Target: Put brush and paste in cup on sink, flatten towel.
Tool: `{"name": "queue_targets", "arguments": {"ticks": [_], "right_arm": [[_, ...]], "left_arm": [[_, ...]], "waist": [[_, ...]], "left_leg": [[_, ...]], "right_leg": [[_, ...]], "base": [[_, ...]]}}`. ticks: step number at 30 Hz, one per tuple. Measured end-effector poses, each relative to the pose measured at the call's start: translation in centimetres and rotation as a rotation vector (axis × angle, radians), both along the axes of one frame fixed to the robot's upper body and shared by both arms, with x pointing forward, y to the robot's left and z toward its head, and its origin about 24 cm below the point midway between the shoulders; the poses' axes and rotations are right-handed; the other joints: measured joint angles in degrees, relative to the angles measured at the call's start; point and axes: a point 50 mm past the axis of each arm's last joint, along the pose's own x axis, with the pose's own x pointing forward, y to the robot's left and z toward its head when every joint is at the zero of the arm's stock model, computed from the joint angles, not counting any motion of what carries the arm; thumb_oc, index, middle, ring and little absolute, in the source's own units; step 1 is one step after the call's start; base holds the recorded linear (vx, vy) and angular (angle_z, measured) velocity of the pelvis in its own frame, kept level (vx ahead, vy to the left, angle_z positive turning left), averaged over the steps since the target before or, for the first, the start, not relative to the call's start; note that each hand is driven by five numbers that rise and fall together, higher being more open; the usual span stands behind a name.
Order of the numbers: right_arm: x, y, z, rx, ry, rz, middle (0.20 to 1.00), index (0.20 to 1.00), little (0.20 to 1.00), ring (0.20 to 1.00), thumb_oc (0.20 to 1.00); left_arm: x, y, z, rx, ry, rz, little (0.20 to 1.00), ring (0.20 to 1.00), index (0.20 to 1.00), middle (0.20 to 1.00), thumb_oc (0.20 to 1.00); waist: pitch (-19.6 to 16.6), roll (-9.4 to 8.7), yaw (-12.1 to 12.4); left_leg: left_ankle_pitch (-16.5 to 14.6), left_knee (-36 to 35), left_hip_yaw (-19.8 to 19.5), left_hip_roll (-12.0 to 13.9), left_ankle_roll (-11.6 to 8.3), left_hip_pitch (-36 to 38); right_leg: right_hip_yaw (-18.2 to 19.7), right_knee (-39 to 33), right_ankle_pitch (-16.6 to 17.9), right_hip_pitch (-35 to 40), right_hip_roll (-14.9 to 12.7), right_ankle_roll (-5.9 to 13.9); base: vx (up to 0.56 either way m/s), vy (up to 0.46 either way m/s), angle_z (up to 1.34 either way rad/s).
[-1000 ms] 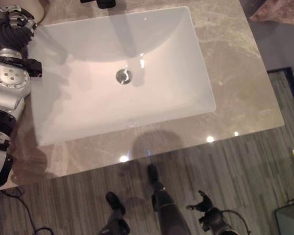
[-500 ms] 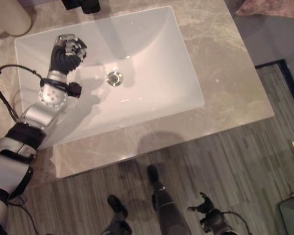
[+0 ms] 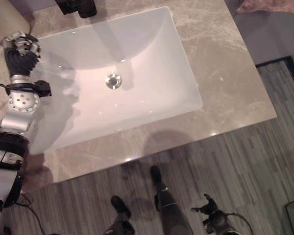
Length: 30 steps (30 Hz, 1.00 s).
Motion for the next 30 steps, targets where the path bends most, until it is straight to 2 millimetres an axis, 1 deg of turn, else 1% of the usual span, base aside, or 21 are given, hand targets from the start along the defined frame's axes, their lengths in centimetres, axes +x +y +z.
{"name": "queue_targets", "arguments": {"ticks": [1, 6, 10, 15, 20, 25, 30], "right_arm": [[0.0, 0.0, 0.0, -0.002, 0.000, 0.001, 1.000, 1.000, 1.000, 1.000, 1.000], [0.0, 0.0, 0.0, -0.004, 0.003, 0.010, 1.000, 1.000, 1.000, 1.000, 1.000], [0.0, 0.1, 0.0, -0.013, 0.000, 0.014, 1.000, 1.000, 1.000, 1.000, 1.000], [0.0, 0.2, 0.0, -0.024, -0.001, 0.028, 1.000, 1.000, 1.000, 1.000, 1.000], [0.1, 0.2, 0.0, -0.025, -0.007, 0.029, 1.000, 1.000, 1.000, 1.000, 1.000], [0.4, 0.3, 0.1, -0.022, -0.020, 0.034, 1.000, 1.000, 1.000, 1.000, 1.000], [0.4, 0.3, 0.2, -0.030, -0.029, 0.030, 1.000, 1.000, 1.000, 1.000, 1.000]], "left_arm": [[-0.3, 0.9, 0.3, -0.030, -0.022, 0.037, 0.200, 0.200, 0.200, 0.200, 0.200], [-0.9, 3.5, 1.1, -0.110, -0.065, 0.167, 0.200, 0.200, 0.200, 0.200, 0.200], [-1.2, 4.1, 1.7, -0.139, -0.096, 0.205, 0.200, 0.200, 0.200, 0.200, 0.200], [-1.4, 4.4, 2.3, -0.154, -0.124, 0.217, 0.200, 0.200, 0.200, 0.200, 0.200], [-2.1, 6.0, 2.8, -0.191, -0.132, 0.277, 0.200, 0.200, 0.200, 0.200, 0.200], [-2.7, 8.0, 2.7, -0.238, -0.112, 0.355, 0.200, 0.200, 0.200, 0.200, 0.200], [-2.9, 8.8, 2.8, -0.272, -0.094, 0.385, 0.200, 0.200, 0.200, 0.200, 0.200]], "waist": [[0.00, 0.00, -0.03], [-0.02, -0.05, -0.04], [-0.03, -0.06, 0.03], [-0.04, -0.08, -0.06], [-0.23, -0.44, -0.18], [-0.42, -0.82, -0.42], [-0.61, -1.15, -0.70]], "left_leg": [[0.00, -0.01, 0.05, 0.19, -0.04, 0.03], [0.13, -0.06, 0.28, 0.88, -0.89, -0.12], [0.05, -0.03, 0.29, 1.28, -1.30, -0.45], [-0.22, -0.03, 0.23, 1.43, -1.66, -0.55], [-0.29, -0.01, 0.23, 1.41, -1.74, -1.08], [-0.42, 0.01, 0.23, 1.41, -1.93, -0.95], [-0.49, -0.01, 0.28, 1.37, -2.03, -0.94]], "right_leg": [[0.01, -0.05, -0.01, 0.00, 0.21, 0.02], [0.08, -0.89, -0.05, -0.03, 0.93, 0.07], [0.05, -1.11, -0.04, -0.30, 1.33, 0.03], [0.08, -1.20, 0.03, -0.38, 1.46, -0.07], [0.17, -1.25, 0.11, -0.99, 1.67, -0.17], [0.39, -1.11, 0.17, -1.11, 1.85, -0.26], [0.54, -1.12, 0.17, -1.17, 1.85, -0.26]], "base": [[0.04, -0.025, -0.04], [0.03, -0.013, -0.05], [0.03, -0.001, -0.02], [0.01, 0.011, -0.01], [0.00, 0.000, 0.00], [0.02, 0.027, -0.02], [0.00, 0.012, -0.01]]}}
